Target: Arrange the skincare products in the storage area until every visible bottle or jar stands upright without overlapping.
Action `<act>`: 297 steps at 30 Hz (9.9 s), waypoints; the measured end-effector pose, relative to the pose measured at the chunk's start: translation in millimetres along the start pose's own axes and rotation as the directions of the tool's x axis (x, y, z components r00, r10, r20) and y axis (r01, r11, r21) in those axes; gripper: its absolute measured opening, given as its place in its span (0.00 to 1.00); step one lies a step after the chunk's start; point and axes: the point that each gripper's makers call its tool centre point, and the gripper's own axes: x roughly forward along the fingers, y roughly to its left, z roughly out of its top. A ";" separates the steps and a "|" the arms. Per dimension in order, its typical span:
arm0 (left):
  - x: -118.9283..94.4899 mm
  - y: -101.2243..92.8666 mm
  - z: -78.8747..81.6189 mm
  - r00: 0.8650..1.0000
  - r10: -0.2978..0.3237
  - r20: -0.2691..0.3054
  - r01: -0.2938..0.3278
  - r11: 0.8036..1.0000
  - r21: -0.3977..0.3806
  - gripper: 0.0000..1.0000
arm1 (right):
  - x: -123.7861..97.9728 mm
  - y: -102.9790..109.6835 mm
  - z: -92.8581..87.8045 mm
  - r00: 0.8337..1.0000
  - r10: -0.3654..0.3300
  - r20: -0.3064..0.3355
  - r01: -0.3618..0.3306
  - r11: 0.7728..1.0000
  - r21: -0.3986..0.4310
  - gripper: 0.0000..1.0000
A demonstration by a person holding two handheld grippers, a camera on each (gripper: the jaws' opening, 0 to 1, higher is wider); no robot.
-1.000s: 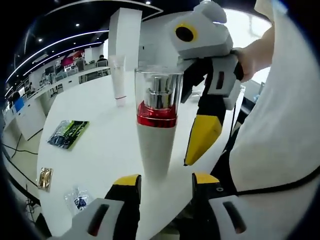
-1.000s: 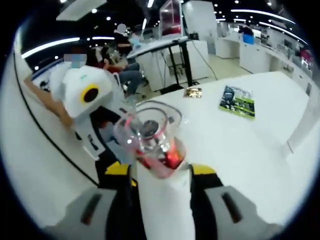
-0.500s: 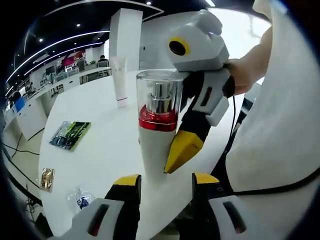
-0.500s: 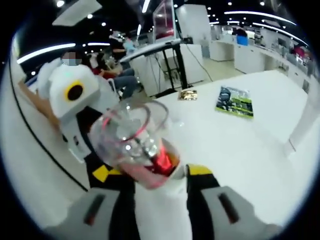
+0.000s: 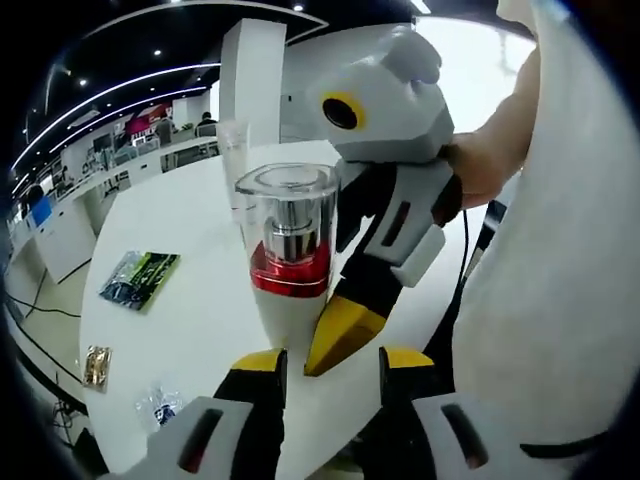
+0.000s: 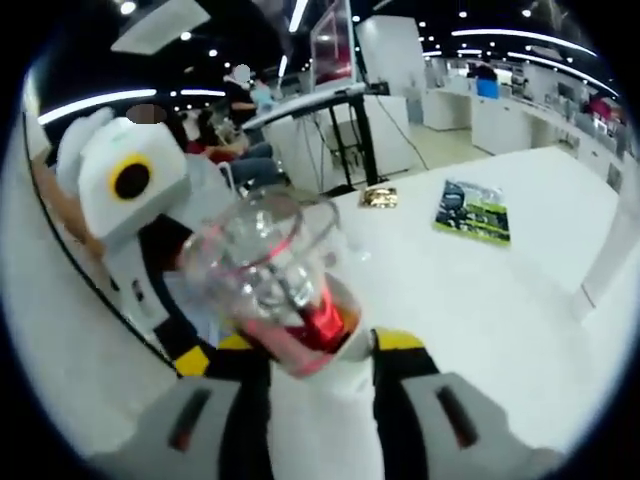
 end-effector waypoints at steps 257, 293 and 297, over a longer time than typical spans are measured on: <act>81.5 -74.8 112.6 0.987 0.071 0.145 -0.021 0.947 -0.321 0.48 | -315.0 -154.9 -196.3 0.896 -0.442 -0.041 0.442 0.883 0.155 0.36; 39.9 -65.1 104.2 0.977 0.110 0.181 -0.012 0.881 -0.473 0.40 | -269.2 -163.2 -200.6 0.893 -0.448 -0.046 0.441 0.848 0.293 0.17; 20.6 -54.3 97.4 0.963 0.161 0.215 -0.012 0.826 -0.564 0.39 | -236.4 -155.1 -158.4 0.922 -0.380 0.076 0.334 0.878 0.342 0.17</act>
